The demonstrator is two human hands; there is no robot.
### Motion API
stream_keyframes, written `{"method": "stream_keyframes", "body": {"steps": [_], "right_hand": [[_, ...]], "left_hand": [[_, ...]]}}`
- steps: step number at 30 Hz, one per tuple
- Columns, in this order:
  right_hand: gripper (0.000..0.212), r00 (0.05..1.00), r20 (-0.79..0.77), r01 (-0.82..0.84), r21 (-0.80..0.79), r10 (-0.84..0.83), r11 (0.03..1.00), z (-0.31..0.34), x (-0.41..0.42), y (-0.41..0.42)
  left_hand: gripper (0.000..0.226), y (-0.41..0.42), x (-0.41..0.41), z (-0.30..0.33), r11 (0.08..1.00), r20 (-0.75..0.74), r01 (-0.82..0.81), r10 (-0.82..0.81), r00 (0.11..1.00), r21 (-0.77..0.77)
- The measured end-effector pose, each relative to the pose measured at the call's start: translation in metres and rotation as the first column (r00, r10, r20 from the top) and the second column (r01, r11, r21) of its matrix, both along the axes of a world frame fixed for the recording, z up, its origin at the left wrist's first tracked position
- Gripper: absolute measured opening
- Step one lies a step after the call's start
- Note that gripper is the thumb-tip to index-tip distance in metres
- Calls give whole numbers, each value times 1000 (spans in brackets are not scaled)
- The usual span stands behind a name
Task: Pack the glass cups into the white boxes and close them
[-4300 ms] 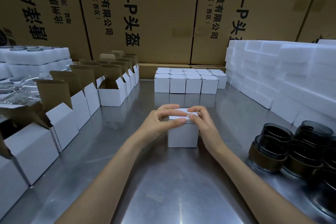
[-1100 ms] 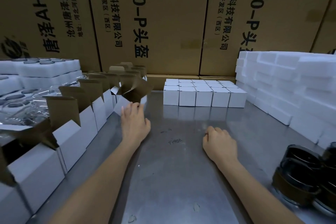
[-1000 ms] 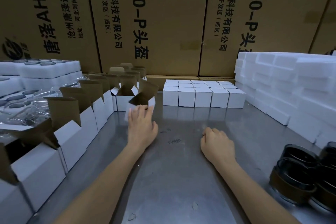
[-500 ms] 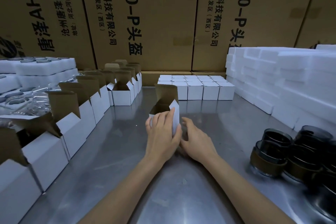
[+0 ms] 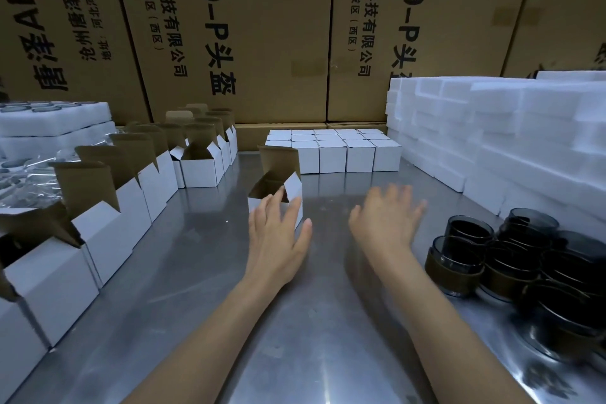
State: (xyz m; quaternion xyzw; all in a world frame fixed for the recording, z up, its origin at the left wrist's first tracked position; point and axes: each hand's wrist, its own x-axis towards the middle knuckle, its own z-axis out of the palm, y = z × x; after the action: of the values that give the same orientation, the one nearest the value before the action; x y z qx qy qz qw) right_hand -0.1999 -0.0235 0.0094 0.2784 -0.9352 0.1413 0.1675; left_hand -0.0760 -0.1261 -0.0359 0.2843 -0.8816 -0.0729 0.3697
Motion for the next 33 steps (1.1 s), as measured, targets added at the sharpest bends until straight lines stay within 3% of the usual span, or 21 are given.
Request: {"method": "stream_keyframes", "body": {"steps": [3,7,10,12,18,21,24,26,29,31,33], "right_hand": [[45,975,157,149,60,-157,987,16,-16,17],[43,945,272,169,61,-180,984,18,-26,26],[40,954,258,156,16,-155,988,19,-25,25],[37,972,219,103,-65,-86,993,18,-23,22],[32,957,139,-220,-220,254,950,11,-8,5],[30,910,70,-370,-307,409,877,6,6,-4],[27,845,30,-482,-390,534,784,2,21,-13],[27,812,-17,-537,-417,584,734,-2,29,-16],[30,726,-72,-599,-554,684,578,-7,39,-20],[31,702,-85,-583,-640,707,501,-8,39,-21],[30,712,-26,-511,-705,702,492,-10,32,-21]], "left_hand": [[40,3,0,2,998,-97,23,-29,995,-59],[25,11,2,7,973,-165,107,-142,976,-205],[17,17,1,10,902,-57,276,-312,948,-332],[11,19,1,10,864,46,376,-383,923,-336],[22,13,0,2,916,126,385,-372,920,-108],[43,6,-4,-4,935,132,342,-352,927,88],[66,4,-5,-2,882,11,331,-355,935,334],[71,4,-5,0,810,-107,360,-352,930,463],[67,4,-4,0,763,-182,401,-360,915,508],[63,2,-4,-1,755,-202,400,-346,916,520],[59,1,-3,0,746,-223,382,-309,924,545]]}}
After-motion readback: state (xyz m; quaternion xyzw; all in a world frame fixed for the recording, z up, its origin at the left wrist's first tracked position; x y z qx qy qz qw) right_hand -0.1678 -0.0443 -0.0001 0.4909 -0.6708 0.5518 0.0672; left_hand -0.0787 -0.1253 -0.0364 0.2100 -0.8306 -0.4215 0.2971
